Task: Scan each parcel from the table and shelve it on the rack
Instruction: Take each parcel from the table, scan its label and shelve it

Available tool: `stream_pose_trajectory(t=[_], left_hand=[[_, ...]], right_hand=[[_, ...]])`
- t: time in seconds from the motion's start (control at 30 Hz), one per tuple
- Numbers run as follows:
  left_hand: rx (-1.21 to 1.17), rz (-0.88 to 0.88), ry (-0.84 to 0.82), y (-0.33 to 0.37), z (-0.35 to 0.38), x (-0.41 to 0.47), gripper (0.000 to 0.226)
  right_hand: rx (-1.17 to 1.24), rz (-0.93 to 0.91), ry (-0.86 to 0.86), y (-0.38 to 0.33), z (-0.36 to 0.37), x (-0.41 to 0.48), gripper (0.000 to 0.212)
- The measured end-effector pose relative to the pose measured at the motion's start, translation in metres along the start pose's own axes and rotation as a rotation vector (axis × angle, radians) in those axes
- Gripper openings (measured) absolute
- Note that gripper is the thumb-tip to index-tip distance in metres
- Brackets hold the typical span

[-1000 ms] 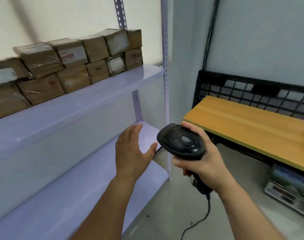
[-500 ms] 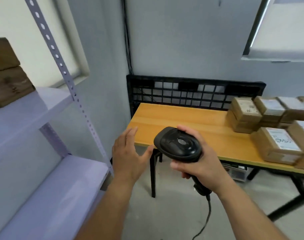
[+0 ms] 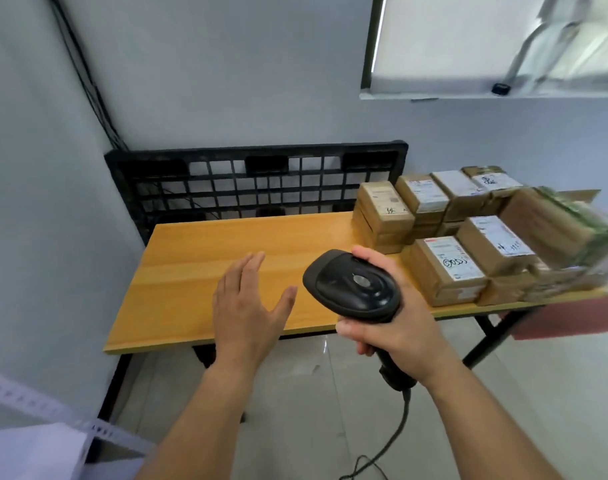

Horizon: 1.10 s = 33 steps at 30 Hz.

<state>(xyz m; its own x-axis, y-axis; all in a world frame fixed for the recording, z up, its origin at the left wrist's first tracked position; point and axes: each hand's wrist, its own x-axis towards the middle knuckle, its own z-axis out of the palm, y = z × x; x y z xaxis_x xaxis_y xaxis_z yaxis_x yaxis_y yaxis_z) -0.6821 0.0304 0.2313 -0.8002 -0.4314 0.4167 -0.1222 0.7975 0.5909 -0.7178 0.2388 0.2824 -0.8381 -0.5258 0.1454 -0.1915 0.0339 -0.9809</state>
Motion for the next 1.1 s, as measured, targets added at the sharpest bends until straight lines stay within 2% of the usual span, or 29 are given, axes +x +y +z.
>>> stream_pose_trajectory(t=[0.2,0.6,0.8,1.1], left_hand=[[-0.006,-0.019,-0.04,0.038,0.054,0.036,0.066],[-0.068,-0.151,-0.088,0.113,0.17,0.105,0.058],[-0.113,-0.228,-0.167,0.109,0.212,0.132,0.057],[-0.23,-0.253,-0.302,0.086,0.276,0.199,0.06]], right_hand=[[-0.02,-0.031,0.027,0.019,-0.071,0.035,0.084],[-0.036,0.028,-0.002,0.056,-0.21,0.116,0.083],[-0.029,0.106,0.041,0.081,-0.236,0.144,0.083],[-0.043,0.203,0.151,0.114,-0.243,0.199,0.083]])
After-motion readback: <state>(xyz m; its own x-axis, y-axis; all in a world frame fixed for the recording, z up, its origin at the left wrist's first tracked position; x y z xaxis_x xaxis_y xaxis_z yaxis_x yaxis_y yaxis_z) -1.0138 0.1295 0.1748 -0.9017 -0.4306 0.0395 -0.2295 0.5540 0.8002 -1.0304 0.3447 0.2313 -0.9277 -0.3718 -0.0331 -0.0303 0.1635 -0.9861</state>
